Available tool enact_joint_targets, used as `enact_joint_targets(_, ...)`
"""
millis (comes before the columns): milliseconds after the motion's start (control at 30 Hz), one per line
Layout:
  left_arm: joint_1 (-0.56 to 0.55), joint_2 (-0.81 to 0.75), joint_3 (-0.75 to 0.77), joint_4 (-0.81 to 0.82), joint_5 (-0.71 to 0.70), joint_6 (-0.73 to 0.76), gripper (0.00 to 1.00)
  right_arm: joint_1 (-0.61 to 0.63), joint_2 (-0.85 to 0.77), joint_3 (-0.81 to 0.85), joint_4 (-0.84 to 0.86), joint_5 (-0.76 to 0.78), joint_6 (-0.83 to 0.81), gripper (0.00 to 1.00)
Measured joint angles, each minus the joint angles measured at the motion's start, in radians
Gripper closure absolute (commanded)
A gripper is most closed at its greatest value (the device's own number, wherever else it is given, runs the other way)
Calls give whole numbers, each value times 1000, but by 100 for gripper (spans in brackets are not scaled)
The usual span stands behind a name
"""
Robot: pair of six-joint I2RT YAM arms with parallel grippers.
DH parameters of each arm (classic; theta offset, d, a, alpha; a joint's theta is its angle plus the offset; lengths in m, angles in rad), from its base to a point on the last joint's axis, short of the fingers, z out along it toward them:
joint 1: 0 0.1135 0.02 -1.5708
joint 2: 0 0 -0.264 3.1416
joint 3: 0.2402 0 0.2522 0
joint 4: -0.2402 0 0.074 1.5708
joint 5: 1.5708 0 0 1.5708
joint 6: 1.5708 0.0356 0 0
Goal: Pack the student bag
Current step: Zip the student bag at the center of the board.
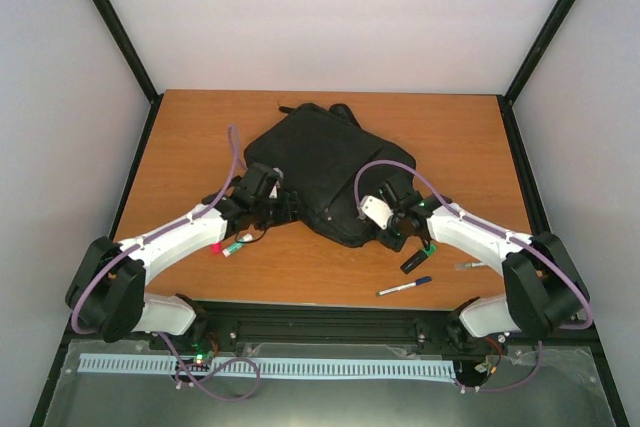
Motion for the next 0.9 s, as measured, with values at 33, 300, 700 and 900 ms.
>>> enact_joint_targets(33,-2,0,-4,6,13,-9,29,0,-4,0,-6,-3,-5,93)
enact_joint_targets(300,-97,2,-11,50,64,-68,30,10,-27,19,-100,-71,-71,97)
enact_joint_targets(700,-187,101,24,109,85,-183,30,13,8,88,-166,-118,-33,87)
enact_joint_targets(900,-187,130,24,148,85,-203,30,13,42,85,-155,-122,4,74)
